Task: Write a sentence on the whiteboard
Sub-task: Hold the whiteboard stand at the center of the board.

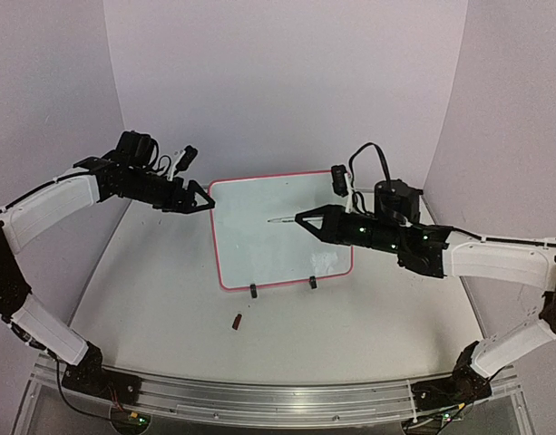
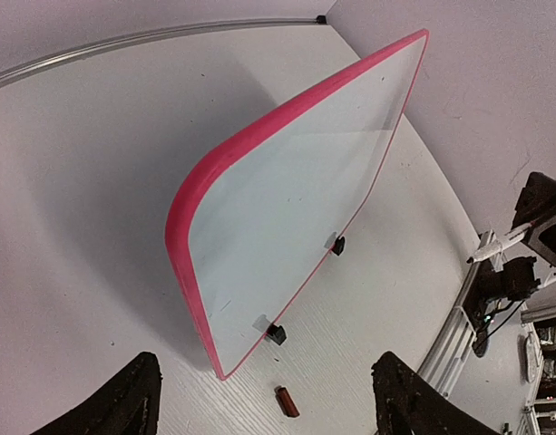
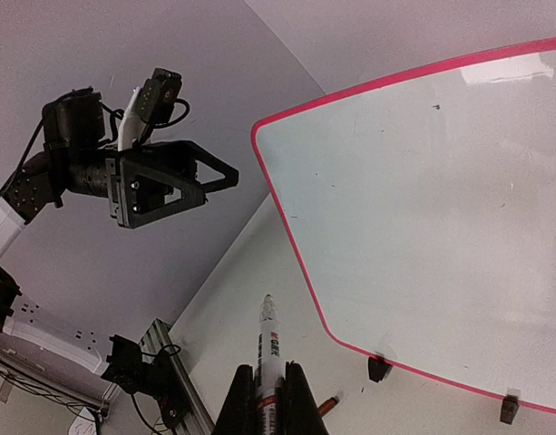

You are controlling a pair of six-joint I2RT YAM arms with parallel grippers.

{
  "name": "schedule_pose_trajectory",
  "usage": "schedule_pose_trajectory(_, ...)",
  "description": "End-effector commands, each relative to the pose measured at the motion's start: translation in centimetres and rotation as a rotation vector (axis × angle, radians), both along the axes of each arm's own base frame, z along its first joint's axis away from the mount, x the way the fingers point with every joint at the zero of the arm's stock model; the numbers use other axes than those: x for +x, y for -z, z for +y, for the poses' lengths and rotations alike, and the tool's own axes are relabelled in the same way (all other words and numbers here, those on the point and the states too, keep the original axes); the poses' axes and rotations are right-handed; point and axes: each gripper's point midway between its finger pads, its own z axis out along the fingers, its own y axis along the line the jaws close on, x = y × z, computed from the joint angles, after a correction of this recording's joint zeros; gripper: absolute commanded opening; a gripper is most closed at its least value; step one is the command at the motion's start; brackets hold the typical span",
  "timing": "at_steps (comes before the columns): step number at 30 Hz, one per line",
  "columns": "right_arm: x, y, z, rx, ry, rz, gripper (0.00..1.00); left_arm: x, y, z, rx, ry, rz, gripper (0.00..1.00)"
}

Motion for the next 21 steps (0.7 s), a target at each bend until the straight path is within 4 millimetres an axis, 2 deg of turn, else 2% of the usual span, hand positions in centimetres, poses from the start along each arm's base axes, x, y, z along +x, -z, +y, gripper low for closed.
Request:
schedule_pose_trajectory(1,1.1,-3.4,2.9,0.093,-0.03,-0.057,0.01,0.5,0.3,-1.0,0.012,0.104,-0.076,0.77)
schedule_pose_trajectory(4,1.4,-3.2,4.2,0.09,-0.043,-0.072,0.0,1.7,0.7,-1.0,0.035,0.095,-0.127,0.7)
schedule_pose_trajectory(7,1.6,-3.4,5.3,0.097,-0.048,-0.086,0.0,2.7,1.0,-0.9,0.063,0.096,-0.149,0.67)
schedule_pose_trajectory(15,2.5,-3.2,6.8,0.115,-0.029,-0.095,0.0,3.9,2.3,-1.5,0.063,0.122,-0.178,0.57)
schedule_pose_trajectory(21,3.5,-2.9,7.4,0.103,0.002,-0.106,0.0,4.2,3.2,-1.8,0.059,0.137,-0.168,0.47)
